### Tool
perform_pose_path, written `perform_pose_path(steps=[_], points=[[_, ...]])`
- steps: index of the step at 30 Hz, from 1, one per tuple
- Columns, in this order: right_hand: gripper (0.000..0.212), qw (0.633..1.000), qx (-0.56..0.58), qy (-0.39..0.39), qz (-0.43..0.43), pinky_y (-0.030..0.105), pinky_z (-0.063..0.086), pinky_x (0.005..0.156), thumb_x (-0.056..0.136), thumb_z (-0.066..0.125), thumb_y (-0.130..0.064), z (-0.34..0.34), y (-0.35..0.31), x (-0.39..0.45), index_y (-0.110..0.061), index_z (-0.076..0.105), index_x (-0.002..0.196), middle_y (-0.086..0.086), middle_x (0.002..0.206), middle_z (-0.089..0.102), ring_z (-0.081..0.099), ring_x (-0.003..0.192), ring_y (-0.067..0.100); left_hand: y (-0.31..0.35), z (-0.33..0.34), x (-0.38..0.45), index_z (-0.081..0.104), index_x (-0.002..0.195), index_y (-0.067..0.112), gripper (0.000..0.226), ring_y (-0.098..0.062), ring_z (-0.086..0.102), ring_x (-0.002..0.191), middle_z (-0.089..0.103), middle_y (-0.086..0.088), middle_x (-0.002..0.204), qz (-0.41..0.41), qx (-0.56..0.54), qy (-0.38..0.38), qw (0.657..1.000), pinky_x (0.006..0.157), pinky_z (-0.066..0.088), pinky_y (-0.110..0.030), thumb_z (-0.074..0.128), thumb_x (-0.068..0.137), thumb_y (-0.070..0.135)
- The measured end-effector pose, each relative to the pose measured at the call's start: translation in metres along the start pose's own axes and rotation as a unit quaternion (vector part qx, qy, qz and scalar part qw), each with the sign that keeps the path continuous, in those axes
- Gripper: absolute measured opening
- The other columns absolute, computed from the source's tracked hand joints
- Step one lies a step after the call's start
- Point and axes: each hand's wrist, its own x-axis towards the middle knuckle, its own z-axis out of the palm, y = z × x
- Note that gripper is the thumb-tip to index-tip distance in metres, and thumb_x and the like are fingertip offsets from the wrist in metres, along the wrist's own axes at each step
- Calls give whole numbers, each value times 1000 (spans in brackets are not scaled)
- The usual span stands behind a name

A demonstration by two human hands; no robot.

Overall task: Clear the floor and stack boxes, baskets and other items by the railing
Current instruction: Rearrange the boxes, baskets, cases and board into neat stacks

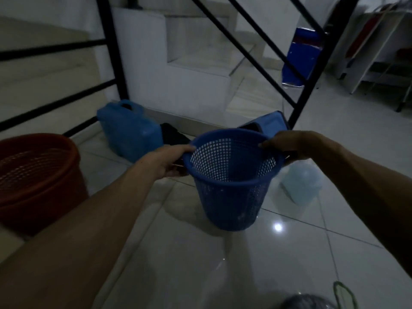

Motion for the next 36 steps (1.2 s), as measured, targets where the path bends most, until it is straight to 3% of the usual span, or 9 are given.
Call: perform_pose_path(steps=[3, 8, 12, 19, 22, 25, 28, 31, 36], points=[[30, 994, 105, 3, -12, 27, 54, 40, 103, 53, -28, 21, -34, 5, -4, 54, 121, 15, 90, 66, 67, 60, 22, 8, -40, -13, 72, 103, 9, 37, -22, 74, 77, 76, -12, 92, 76, -111, 70, 988, 68, 61, -34, 72, 88, 43], [16, 961, 260, -17, -93, 33, 59, 47, 103, 53, -22, 61, -96, 9, -10, 58, 112, 9, 98, 68, 67, 68, 18, 31, -110, -47, 66, 89, 7, 30, -26, 74, 75, 73, -16, 89, 189, -179, 247, 933, 72, 62, -39, 68, 93, 36], [18, 925, 344, -42, -156, 39, 62, 62, 103, 52, -22, 95, -153, 3, -13, 56, 117, 7, 102, 71, 71, 77, 21, 33, -156, -80, 69, 95, 7, 37, -26, 76, 84, 76, -15, 94, 216, -168, 285, 919, 72, 63, -37, 68, 91, 43], [30, 847, 461, -149, -219, 39, 61, 64, 103, 46, -16, 168, -232, -17, -8, 51, 132, 12, 118, 68, 69, 98, 29, 24, -207, -138, 73, 109, 17, 44, -18, 72, 98, 75, -6, 108, 257, -133, 327, 900, 76, 61, -27, 66, 89, 55], [29, 836, 470, -170, -228, 37, 60, 61, 103, 46, -14, 201, -261, -31, -5, 50, 130, 14, 109, 68, 68, 83, 25, 27, -226, -162, 74, 107, 25, 49, -21, 70, 104, 75, -6, 112, 268, -139, 354, 885, 80, 62, -31, 63, 84, 67], [26, 838, 455, -188, -234, 35, 60, 56, 102, 48, -12, 230, -283, -46, -3, 52, 126, 15, 103, 69, 70, 72, 21, 25, -240, -184, 72, 98, 27, 51, -18, 72, 97, 75, -1, 104, 274, -109, 383, 876, 76, 61, -28, 56, 85, 73], [25, 864, 396, -200, -239, 32, 58, 51, 102, 47, -13, 257, -297, -59, -2, 51, 124, 14, 89, 66, 67, 54, 16, 15, -258, -198, 68, 88, 26, 58, -22, 70, 98, 74, -5, 103, 256, -77, 415, 870, 89, 58, -39, 51, 81, 81], [24, 890, 327, -209, -240, 36, 61, 57, 103, 46, -16, 283, -303, -62, -1, 52, 121, 12, 83, 64, 65, 56, 16, -4, -279, -199, 67, 97, 19, 67, -24, 68, 98, 71, -8, 107, 194, -55, 438, 876, 90, 57, -39, 59, 74, 82], [24, 926, 221, -176, -251, 39, 63, 62, 101, 50, -22, 321, -300, -59, -1, 58, 109, 12, 72, 59, 61, 57, 20, -52, -313, -169, 66, 93, 12, 28, -30, 68, 95, 71, -14, 103, 94, -3, 485, 869, 87, 59, -44, 69, 88, 39]])
